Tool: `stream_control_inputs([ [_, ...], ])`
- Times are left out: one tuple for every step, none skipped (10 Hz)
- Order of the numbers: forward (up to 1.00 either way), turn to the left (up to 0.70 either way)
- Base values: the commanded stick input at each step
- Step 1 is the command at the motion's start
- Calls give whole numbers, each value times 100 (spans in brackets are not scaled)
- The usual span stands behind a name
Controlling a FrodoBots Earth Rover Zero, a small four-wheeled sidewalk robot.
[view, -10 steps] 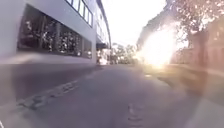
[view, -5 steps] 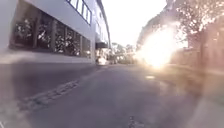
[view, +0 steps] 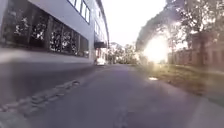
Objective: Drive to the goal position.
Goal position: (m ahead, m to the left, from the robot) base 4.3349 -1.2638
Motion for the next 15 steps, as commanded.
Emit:
stream_control_inputs([
  [70, 0],
  [70, 0],
  [70, 0],
  [70, 0],
  [70, 0],
  [70, 0],
  [70, 0],
  [70, 0],
  [70, 0],
  [70, 0],
  [70, 0],
  [70, 0],
  [70, 0],
  [70, 0],
  [70, 0],
])
